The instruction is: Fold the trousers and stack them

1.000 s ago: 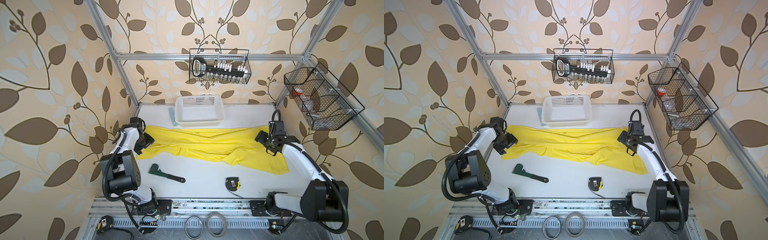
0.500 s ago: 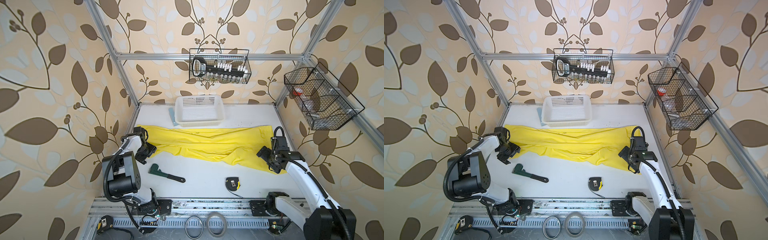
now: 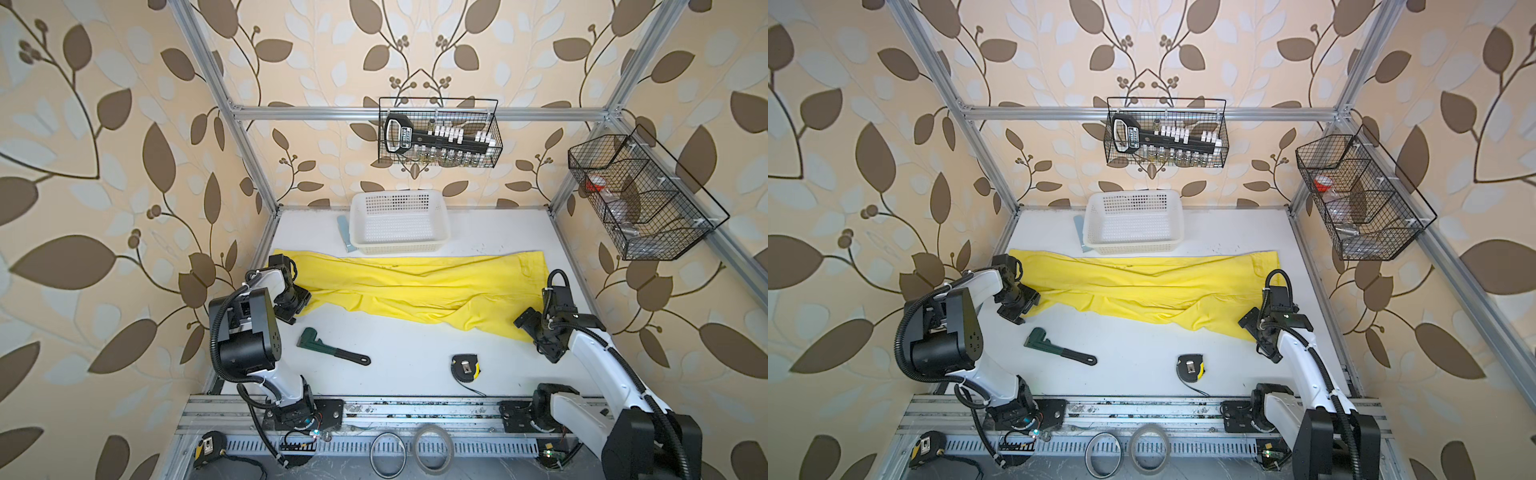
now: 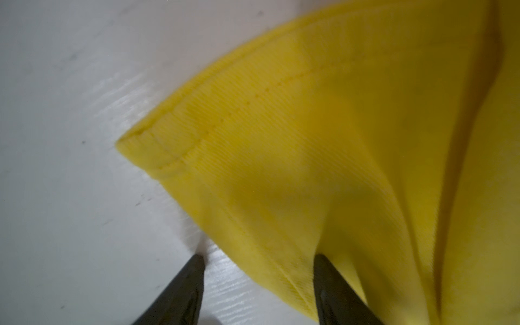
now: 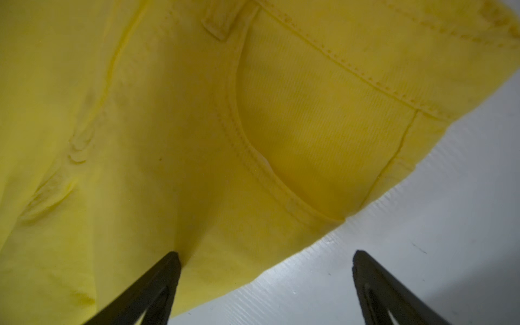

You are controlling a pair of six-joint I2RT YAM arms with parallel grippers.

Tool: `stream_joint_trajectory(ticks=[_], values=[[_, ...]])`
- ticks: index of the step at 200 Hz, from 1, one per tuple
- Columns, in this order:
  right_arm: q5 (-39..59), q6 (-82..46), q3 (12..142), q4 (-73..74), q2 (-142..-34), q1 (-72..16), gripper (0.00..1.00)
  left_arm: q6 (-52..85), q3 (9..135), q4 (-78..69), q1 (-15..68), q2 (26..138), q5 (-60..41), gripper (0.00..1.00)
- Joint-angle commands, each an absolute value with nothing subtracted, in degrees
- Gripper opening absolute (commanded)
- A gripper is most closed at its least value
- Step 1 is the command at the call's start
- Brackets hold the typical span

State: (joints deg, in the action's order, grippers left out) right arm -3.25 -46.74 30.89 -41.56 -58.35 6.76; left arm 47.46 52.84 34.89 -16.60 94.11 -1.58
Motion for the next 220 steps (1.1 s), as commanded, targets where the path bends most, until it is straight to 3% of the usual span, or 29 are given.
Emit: stream_joint_trajectory(ticks=[1,50,70,83,133,220], values=[[-4.79,-48.88,29.81,-37.91,-59.92,6.47,0.94,49.58,51.93,31.96,-17.07,97.27,-4.27,0.57],[-7.07,-50.55,27.14,-32.80,-63.70,4.54,0.84,49.27,51.42,29.83,-16.99,98.19,-6.89,0.21],[-9.32,-50.13,27.42,-31.86,-63.81,4.74,0.69,48.50,51.95,30.05,-16.97,97.60,-7.23,0.06],[-11.15,-49.42,27.98,-31.57,-63.45,5.15,0.50,47.64,52.72,30.99,-16.97,96.57,-6.69,0.00],[-13.07,-46.79,31.95,-33.76,-61.13,6.85,0.16,42.99,56.60,37.73,-17.05,88.11,-2.79,0.00],[-18.49,-43.38,41.88,-46.84,-50.53,7.91,0.13,32.86,69.12,53.38,-17.70,72.38,10.06,0.00]])
